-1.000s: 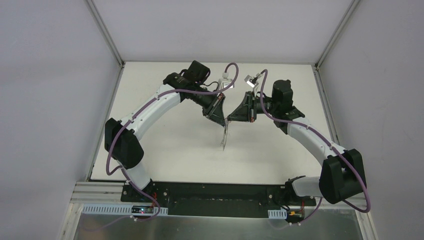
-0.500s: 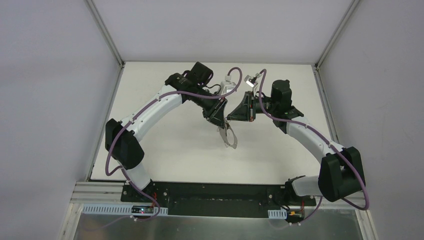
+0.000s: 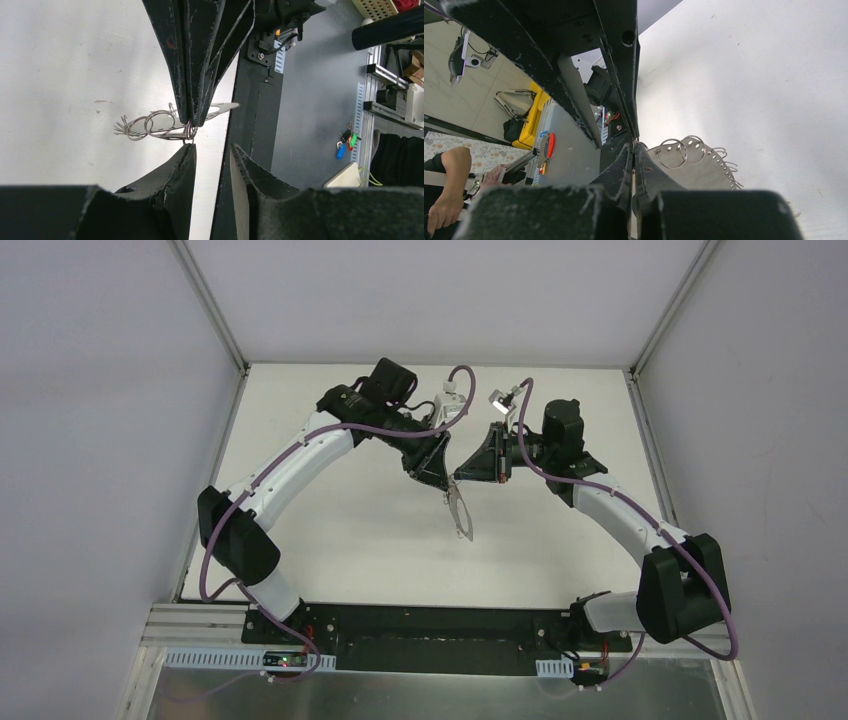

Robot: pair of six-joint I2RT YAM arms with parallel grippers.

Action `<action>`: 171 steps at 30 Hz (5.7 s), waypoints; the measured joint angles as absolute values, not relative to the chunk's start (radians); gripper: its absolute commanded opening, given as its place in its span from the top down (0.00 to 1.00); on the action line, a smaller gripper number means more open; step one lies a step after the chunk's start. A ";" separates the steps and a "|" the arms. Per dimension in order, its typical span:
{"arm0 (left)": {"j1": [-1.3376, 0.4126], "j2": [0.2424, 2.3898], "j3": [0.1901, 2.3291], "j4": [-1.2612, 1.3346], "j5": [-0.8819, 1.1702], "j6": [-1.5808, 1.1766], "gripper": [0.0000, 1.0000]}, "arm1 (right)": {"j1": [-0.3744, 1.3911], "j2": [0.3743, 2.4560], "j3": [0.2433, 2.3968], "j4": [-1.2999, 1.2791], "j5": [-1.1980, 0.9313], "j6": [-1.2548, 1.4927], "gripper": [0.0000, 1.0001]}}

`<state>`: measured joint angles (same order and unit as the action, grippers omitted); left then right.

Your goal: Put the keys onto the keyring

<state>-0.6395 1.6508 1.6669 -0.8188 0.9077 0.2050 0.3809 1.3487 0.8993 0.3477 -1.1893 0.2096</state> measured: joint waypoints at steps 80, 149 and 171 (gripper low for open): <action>-0.613 1.655 1.523 -0.558 1.016 0.032 1.00 | 0.369 1.349 0.899 0.348 -1.193 0.209 1.00; -0.688 1.799 1.866 -1.060 0.890 -0.015 1.00 | 0.405 1.326 0.899 0.310 -1.285 0.153 0.96; -0.641 1.747 1.769 -0.894 0.876 0.031 0.72 | 0.372 1.329 0.899 0.382 -1.206 0.269 1.00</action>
